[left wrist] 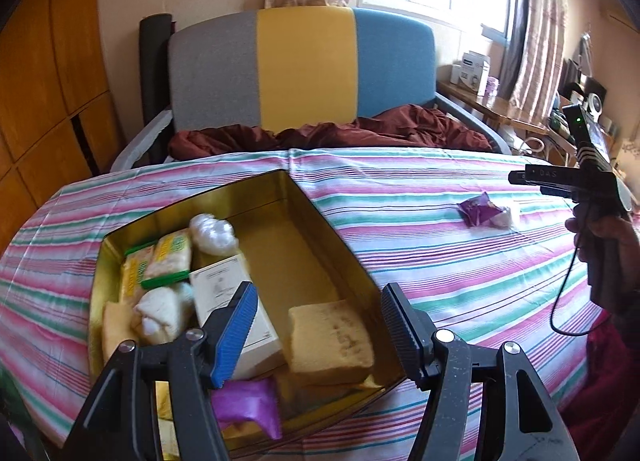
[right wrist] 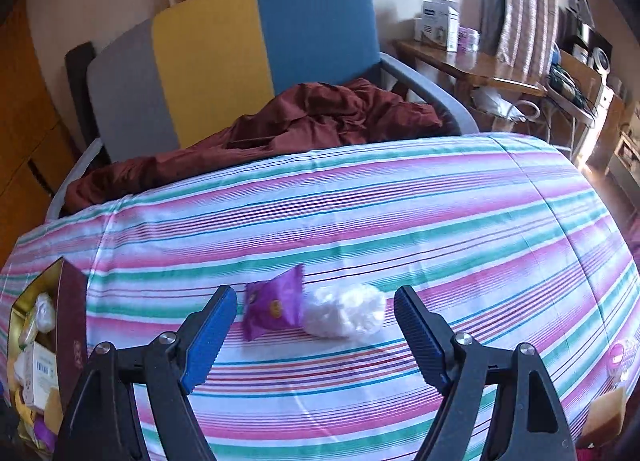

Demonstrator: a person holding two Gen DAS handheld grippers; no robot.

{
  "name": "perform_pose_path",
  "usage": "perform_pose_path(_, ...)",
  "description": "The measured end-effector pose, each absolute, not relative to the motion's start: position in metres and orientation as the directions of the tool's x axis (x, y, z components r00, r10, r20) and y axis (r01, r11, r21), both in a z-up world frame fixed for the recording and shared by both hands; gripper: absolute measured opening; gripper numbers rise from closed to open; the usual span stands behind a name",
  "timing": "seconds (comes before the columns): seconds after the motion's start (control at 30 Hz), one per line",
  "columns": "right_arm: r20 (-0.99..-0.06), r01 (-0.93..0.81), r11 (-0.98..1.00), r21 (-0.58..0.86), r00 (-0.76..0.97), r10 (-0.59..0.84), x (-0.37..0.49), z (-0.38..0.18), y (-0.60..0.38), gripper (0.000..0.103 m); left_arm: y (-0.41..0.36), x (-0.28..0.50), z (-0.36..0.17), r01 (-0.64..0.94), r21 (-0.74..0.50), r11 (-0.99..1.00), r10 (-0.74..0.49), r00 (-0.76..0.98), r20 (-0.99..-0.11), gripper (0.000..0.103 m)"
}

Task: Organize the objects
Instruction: 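Grasp the purple snack packet with the left gripper while the right gripper approaches the plastic bag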

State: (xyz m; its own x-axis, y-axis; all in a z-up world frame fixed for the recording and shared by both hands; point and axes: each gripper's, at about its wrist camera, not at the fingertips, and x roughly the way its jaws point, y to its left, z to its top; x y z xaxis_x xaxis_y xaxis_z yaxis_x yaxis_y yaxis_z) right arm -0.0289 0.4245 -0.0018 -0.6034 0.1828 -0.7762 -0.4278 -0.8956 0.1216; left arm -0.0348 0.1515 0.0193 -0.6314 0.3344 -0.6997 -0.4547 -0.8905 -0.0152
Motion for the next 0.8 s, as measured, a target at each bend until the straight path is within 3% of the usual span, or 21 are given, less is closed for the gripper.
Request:
perform_pose_path(0.37,-0.798,-0.629,-0.711,0.315,-0.581,0.161,0.003,-0.015,0.491,0.082,0.244,-0.052,0.017,-0.576,-0.020,-0.817,0.408,-0.553,-0.726,0.065)
perform_pose_path(0.63,-0.811,-0.642,-0.675,0.364,-0.575,0.110,0.005,-0.019,0.497,0.082,0.335,-0.067,-0.005,-0.721,0.127,-0.681,0.411,-0.520,-0.748,0.065)
perform_pose_path(0.8,-0.818,-0.629,-0.684,0.369,-0.570,0.083,0.002,-0.021,0.496,0.082,0.383,-0.086,-0.021,-0.794,0.157,-0.587,0.444,-0.478,-0.758,0.065)
